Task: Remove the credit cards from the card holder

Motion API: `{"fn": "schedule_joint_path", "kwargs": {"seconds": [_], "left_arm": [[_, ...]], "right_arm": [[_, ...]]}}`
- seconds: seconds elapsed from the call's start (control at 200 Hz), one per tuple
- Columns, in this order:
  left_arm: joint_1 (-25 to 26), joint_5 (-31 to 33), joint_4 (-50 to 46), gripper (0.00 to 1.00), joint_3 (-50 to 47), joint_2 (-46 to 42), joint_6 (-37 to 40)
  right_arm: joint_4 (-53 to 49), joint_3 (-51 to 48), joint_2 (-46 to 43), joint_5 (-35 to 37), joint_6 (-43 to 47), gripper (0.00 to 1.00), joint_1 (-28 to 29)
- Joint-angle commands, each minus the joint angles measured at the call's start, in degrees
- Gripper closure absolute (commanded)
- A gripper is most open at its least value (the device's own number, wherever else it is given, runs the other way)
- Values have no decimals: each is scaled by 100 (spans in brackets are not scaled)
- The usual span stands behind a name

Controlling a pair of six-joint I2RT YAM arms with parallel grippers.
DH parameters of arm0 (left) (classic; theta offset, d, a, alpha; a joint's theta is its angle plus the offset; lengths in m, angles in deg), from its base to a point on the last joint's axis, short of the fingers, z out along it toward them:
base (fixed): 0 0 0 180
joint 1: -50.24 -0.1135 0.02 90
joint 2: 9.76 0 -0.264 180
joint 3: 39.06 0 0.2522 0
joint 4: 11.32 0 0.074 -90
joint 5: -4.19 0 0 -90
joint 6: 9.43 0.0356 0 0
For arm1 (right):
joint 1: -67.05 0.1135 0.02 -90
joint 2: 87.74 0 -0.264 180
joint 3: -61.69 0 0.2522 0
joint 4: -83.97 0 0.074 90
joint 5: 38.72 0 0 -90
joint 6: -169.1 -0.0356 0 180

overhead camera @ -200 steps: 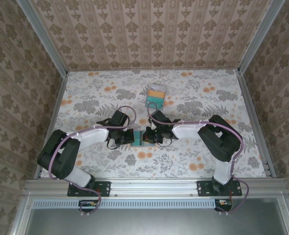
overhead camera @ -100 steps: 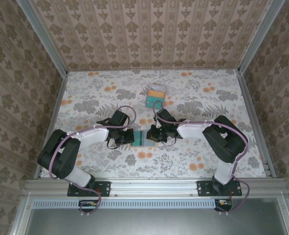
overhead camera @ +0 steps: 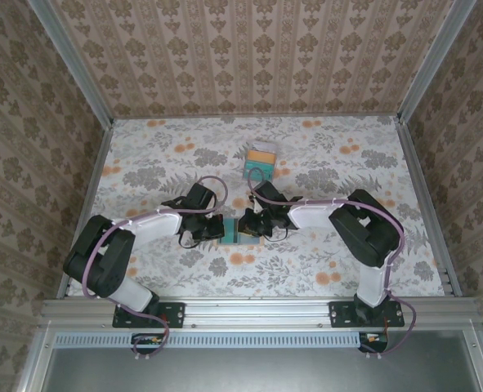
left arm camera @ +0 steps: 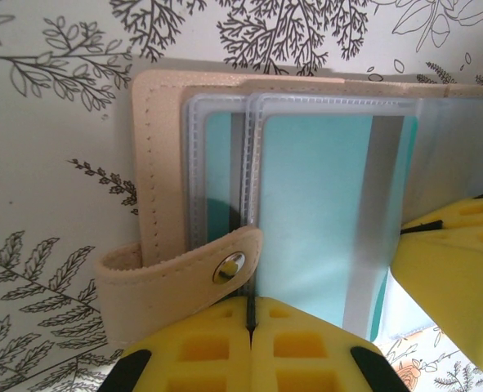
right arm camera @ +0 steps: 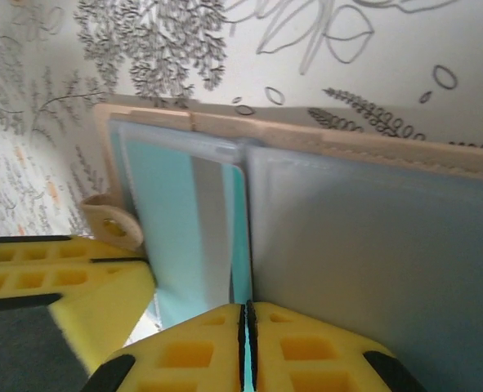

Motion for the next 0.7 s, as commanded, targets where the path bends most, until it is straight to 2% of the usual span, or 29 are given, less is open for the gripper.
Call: {"fn": "schedule_joint_path", "kwargs": {"seconds": [0.0,0.38,0.695], "left_arm": [[-38,216,-400,99,-32,247,4],[-38,234,-385,100,-40,276,-9],[-25,177,-296,100,-84,285,-33]], "right_arm": [[-181,98,52,-81,144,84,36],[-759,45,-205,139,265,81,46],[-295,138,50,-176,148,81,71]]}}
